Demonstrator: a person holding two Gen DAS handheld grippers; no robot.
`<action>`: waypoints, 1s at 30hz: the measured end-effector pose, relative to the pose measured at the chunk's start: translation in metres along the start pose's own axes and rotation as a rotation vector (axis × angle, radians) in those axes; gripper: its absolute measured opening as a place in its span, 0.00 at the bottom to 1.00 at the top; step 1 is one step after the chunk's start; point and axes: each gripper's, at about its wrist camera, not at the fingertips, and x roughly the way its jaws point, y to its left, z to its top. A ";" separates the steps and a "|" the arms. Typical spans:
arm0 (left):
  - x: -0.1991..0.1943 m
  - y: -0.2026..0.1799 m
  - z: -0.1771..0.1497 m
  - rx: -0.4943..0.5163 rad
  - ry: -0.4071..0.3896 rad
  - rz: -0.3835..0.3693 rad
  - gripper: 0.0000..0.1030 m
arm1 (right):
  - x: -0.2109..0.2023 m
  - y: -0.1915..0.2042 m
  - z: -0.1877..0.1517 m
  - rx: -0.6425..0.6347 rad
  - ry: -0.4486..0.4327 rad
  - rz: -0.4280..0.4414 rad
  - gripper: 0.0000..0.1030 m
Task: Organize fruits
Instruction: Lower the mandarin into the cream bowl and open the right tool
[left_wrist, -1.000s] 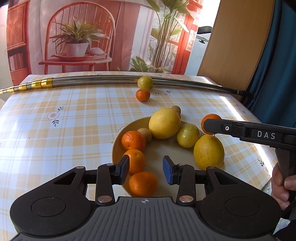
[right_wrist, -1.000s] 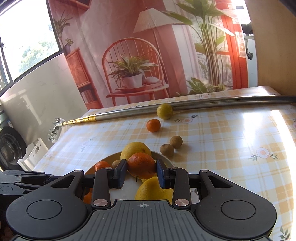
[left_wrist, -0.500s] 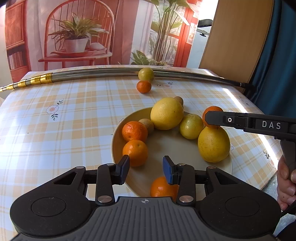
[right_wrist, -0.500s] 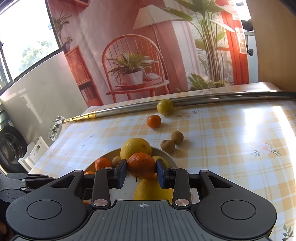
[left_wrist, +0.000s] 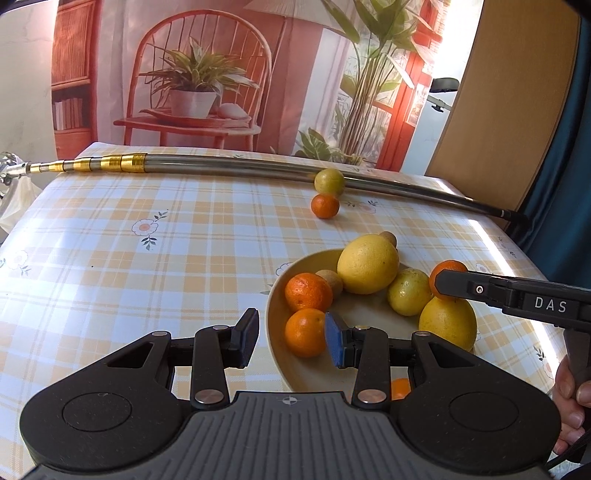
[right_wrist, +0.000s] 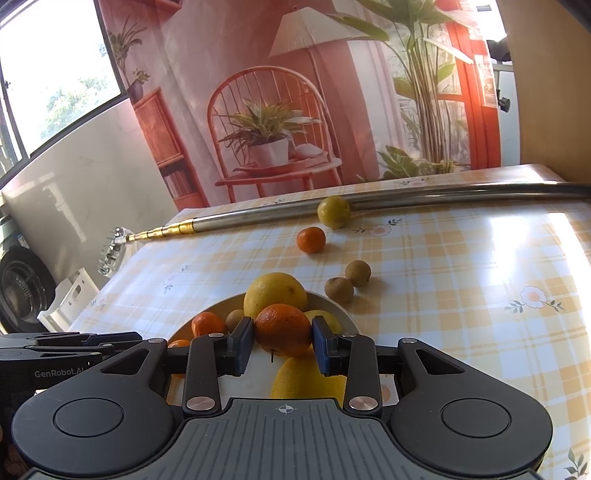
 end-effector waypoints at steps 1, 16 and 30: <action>0.000 0.001 0.000 0.000 -0.003 0.003 0.40 | 0.001 0.001 0.000 -0.004 0.002 0.002 0.30; -0.001 0.004 -0.002 -0.004 -0.012 0.032 0.40 | 0.055 0.039 -0.002 -0.182 0.125 0.048 0.30; 0.001 0.004 -0.003 0.002 -0.004 0.027 0.40 | 0.059 0.046 -0.002 -0.222 0.137 0.045 0.33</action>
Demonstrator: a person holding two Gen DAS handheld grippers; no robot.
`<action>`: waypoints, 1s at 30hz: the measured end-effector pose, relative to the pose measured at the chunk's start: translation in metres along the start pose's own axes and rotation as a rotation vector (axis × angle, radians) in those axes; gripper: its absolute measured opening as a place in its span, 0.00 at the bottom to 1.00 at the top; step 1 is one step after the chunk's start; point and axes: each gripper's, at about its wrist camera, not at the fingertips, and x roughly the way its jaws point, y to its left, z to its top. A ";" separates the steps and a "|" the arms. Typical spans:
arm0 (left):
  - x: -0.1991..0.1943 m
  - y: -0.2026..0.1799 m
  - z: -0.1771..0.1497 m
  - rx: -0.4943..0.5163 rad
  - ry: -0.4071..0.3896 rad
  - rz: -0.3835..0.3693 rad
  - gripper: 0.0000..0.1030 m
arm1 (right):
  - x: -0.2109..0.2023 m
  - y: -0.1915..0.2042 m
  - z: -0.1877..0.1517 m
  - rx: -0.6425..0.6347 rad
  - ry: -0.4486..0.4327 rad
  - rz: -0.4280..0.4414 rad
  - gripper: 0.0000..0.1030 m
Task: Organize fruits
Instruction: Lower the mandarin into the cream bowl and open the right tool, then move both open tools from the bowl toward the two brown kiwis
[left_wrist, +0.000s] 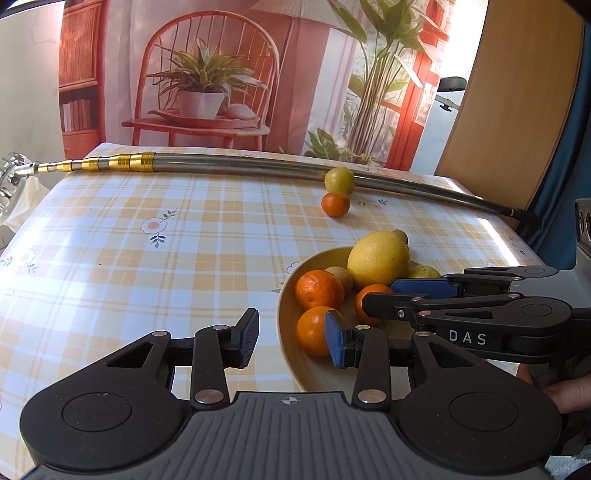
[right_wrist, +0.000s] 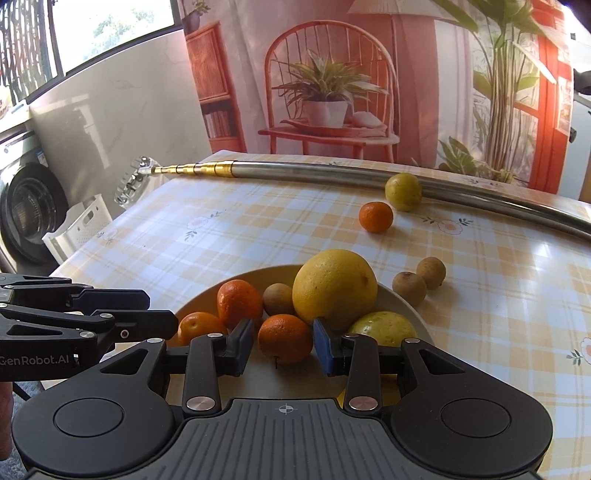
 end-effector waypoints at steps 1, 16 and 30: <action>0.000 0.000 0.000 0.001 -0.001 0.000 0.40 | -0.001 -0.001 0.000 0.004 -0.004 -0.003 0.33; -0.003 -0.009 -0.002 0.032 -0.009 -0.010 0.40 | -0.048 -0.033 -0.015 0.147 -0.163 -0.066 0.33; -0.008 -0.001 0.030 0.025 -0.054 -0.019 0.40 | -0.064 -0.062 0.014 0.164 -0.230 -0.115 0.33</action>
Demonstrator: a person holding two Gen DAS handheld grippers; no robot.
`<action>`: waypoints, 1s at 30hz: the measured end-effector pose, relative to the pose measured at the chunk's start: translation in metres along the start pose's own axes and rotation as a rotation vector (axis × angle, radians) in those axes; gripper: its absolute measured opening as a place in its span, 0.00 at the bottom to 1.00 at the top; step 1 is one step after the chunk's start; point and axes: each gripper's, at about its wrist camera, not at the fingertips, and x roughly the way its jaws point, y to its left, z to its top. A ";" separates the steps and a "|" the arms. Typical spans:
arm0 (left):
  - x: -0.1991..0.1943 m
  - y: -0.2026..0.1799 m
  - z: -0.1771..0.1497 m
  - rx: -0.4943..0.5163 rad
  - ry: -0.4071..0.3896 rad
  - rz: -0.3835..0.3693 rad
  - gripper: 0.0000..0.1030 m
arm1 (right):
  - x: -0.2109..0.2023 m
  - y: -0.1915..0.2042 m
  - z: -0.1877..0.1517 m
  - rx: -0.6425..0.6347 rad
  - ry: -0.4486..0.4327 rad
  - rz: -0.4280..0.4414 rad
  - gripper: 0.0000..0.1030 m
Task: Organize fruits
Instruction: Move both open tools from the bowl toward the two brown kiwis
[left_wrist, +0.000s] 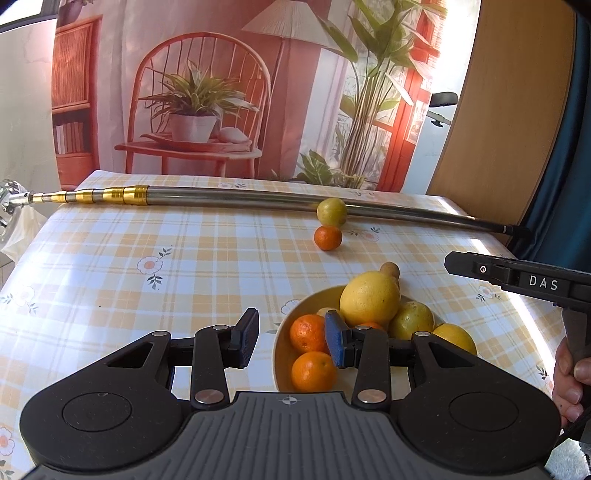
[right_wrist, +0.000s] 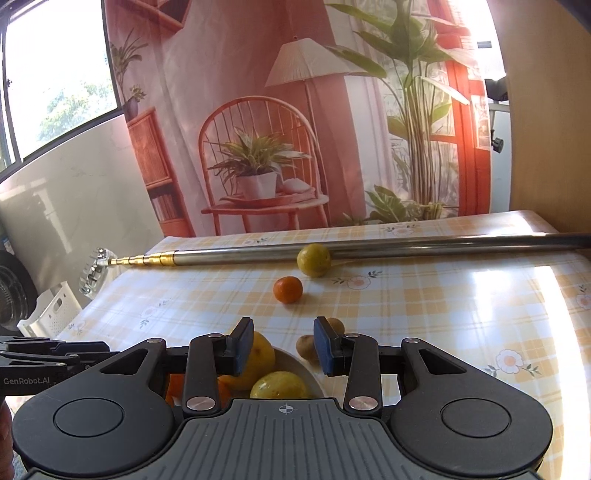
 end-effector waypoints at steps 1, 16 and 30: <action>-0.001 0.001 0.005 0.006 -0.009 -0.004 0.40 | 0.000 -0.002 0.004 0.002 -0.005 -0.001 0.33; 0.013 0.016 0.074 -0.065 -0.018 -0.076 0.40 | 0.032 -0.032 0.052 -0.038 0.021 -0.049 0.33; 0.119 -0.032 0.093 0.050 0.293 -0.246 0.40 | 0.061 -0.064 0.054 0.019 0.101 -0.068 0.33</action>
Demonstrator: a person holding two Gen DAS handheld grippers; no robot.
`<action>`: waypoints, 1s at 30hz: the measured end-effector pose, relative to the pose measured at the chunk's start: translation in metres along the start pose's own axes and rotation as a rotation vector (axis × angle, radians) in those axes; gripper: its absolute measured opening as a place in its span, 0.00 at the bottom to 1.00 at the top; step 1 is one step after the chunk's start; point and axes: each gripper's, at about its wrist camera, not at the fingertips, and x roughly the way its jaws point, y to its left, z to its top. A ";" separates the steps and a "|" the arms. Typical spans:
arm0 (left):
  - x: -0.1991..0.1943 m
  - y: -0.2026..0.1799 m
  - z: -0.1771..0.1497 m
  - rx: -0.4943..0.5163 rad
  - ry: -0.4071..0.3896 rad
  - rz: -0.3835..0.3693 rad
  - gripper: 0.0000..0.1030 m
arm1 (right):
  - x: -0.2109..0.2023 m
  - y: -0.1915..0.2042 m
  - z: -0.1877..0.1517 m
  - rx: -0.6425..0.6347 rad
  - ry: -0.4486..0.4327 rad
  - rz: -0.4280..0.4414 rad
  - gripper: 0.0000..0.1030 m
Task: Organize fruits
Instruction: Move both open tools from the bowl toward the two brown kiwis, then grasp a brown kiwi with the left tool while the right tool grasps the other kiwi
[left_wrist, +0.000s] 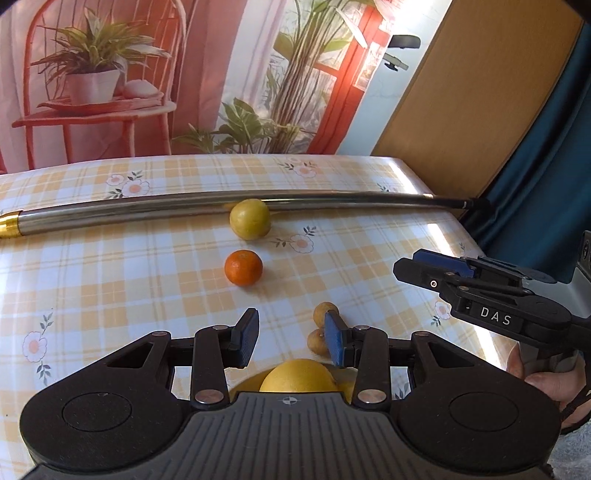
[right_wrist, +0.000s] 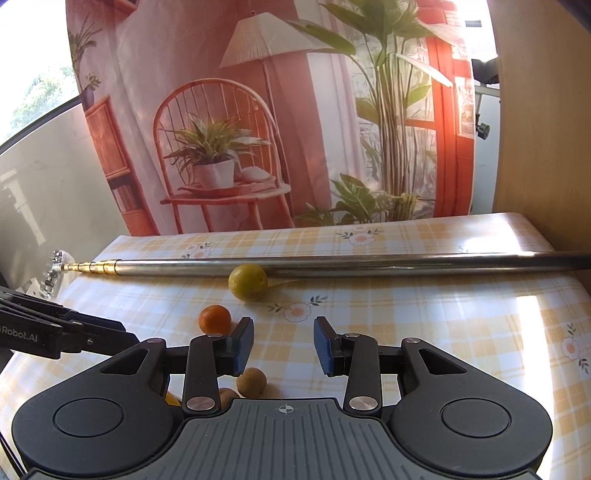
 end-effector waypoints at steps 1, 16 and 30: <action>0.008 0.000 0.002 0.004 0.028 -0.009 0.40 | 0.001 -0.003 -0.001 0.008 0.004 -0.001 0.33; 0.073 -0.013 0.010 0.059 0.212 -0.070 0.40 | 0.007 -0.033 -0.012 0.120 0.024 -0.002 0.33; 0.093 -0.023 0.004 0.085 0.246 -0.057 0.30 | 0.009 -0.036 -0.018 0.137 0.040 -0.005 0.33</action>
